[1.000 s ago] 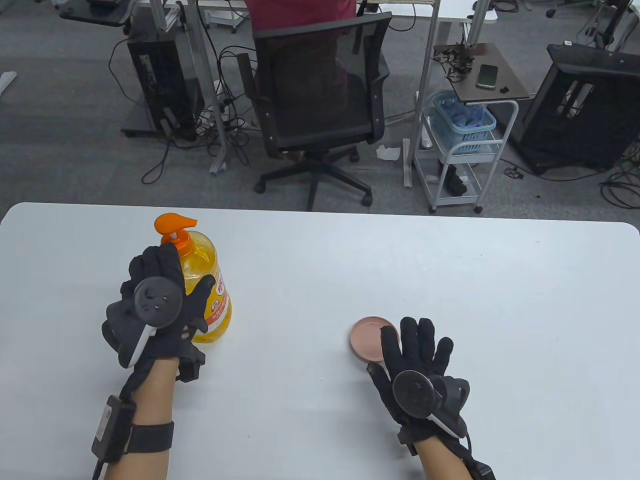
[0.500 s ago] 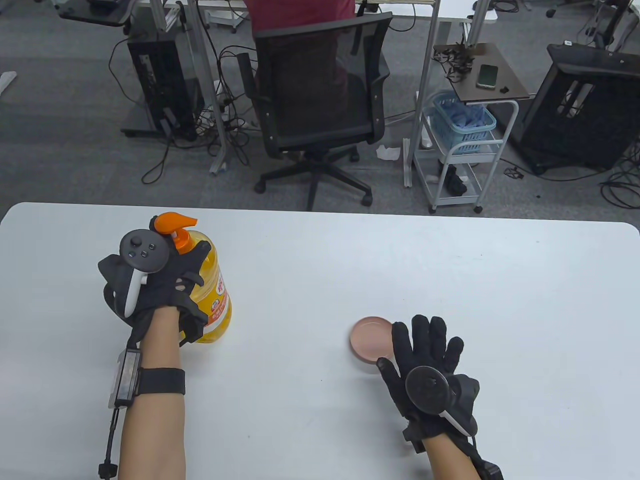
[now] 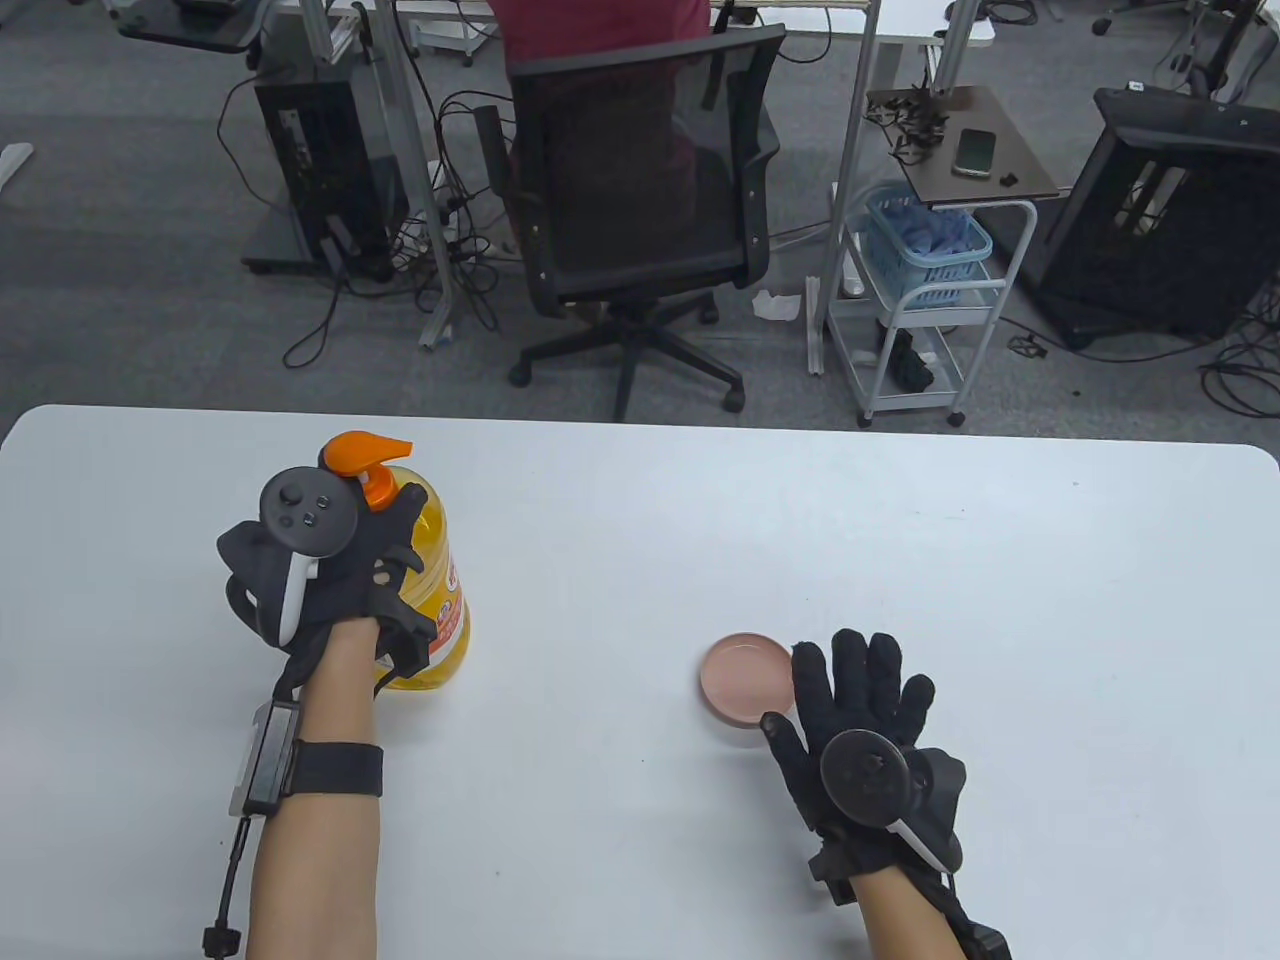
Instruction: Press dish soap pump onto seasoning dish
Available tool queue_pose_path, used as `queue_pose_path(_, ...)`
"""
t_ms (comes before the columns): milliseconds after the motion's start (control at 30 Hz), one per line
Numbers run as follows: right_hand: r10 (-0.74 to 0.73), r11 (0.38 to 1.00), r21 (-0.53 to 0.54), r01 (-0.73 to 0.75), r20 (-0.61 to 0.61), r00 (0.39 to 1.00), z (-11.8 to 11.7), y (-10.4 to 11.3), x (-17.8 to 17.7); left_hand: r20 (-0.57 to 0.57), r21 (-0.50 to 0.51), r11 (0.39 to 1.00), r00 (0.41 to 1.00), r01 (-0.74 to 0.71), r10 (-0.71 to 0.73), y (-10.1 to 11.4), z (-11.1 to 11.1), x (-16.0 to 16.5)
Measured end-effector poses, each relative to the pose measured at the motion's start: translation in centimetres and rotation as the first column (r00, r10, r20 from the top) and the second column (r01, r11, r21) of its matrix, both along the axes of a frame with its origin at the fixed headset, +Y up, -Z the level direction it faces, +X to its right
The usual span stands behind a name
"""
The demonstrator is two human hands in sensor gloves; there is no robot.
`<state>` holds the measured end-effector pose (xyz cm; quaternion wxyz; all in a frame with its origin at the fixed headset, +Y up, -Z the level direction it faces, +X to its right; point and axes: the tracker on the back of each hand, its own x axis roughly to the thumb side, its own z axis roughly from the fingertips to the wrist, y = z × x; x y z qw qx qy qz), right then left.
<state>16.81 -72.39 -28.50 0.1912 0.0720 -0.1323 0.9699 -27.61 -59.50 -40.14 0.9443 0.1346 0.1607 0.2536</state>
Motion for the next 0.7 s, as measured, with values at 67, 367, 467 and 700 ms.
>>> queue_pose_path(67,-0.001,1.0,-0.002,0.001,0.003,1.0,0.0,0.0,0.1,0.024,0.011,1.0,1.0,0.012,-0.012,0.4,0.3,0.9)
queue_pose_path(367,0.002,1.0,0.0,-0.002,0.005,1.0,0.1,0.0,0.1,0.155,0.066,0.997,0.987,0.033,-0.043,2.0,2.0,5.7)
queue_pose_path(467,0.002,1.0,-0.005,-0.002,0.007,1.0,0.1,0.0,0.2,0.194,0.082,0.996,0.98,0.036,-0.052,2.1,2.5,7.2)
queue_pose_path(700,-0.004,1.0,-0.011,0.004,0.012,1.0,0.1,0.0,0.4,0.261,0.109,0.993,0.962,0.047,-0.075,1.5,3.5,10.7)
